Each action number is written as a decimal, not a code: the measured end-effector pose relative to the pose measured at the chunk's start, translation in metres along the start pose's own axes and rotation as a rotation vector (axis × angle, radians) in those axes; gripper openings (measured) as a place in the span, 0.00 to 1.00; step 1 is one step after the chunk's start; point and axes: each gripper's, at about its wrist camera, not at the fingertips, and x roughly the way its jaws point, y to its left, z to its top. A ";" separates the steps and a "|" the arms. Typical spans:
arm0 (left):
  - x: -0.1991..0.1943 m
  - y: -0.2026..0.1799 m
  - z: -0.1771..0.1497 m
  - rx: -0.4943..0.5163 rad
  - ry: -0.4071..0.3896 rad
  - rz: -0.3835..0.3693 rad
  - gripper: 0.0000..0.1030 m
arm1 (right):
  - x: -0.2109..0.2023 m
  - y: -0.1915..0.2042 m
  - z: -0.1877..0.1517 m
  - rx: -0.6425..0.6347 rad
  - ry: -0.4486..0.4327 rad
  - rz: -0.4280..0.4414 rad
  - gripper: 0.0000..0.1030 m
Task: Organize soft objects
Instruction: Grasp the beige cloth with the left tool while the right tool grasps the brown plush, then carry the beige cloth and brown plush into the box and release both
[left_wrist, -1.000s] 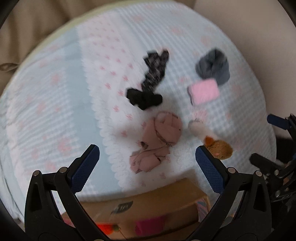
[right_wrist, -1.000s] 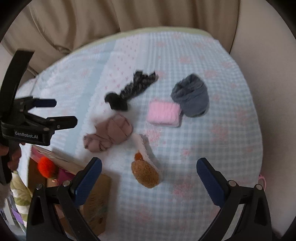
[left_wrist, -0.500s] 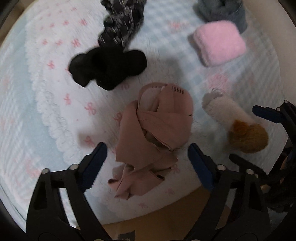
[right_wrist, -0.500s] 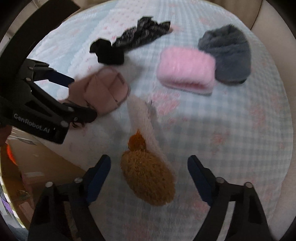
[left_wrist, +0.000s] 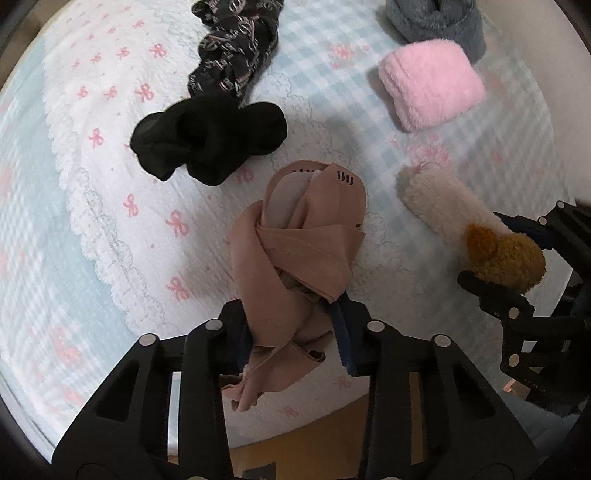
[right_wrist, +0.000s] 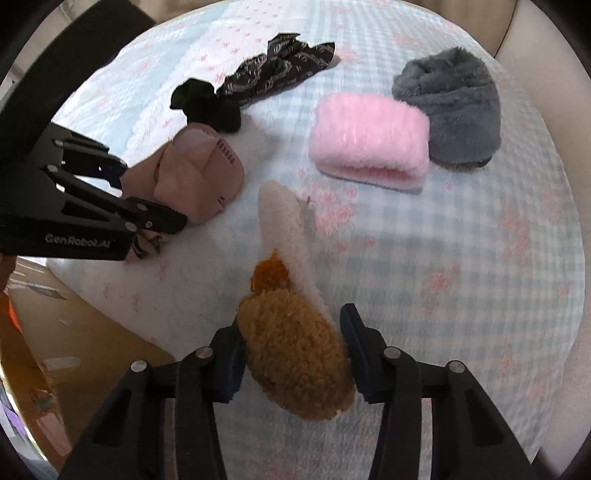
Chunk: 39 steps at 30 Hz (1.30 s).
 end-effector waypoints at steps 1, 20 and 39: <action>-0.002 0.000 0.000 -0.005 -0.003 -0.003 0.29 | -0.002 -0.001 0.001 0.001 -0.003 0.002 0.42; -0.118 -0.013 -0.015 -0.078 -0.194 0.011 0.26 | -0.108 -0.005 0.006 0.056 -0.168 -0.008 0.41; -0.265 -0.012 -0.152 -0.317 -0.440 0.050 0.26 | -0.248 0.071 -0.022 -0.043 -0.340 0.069 0.41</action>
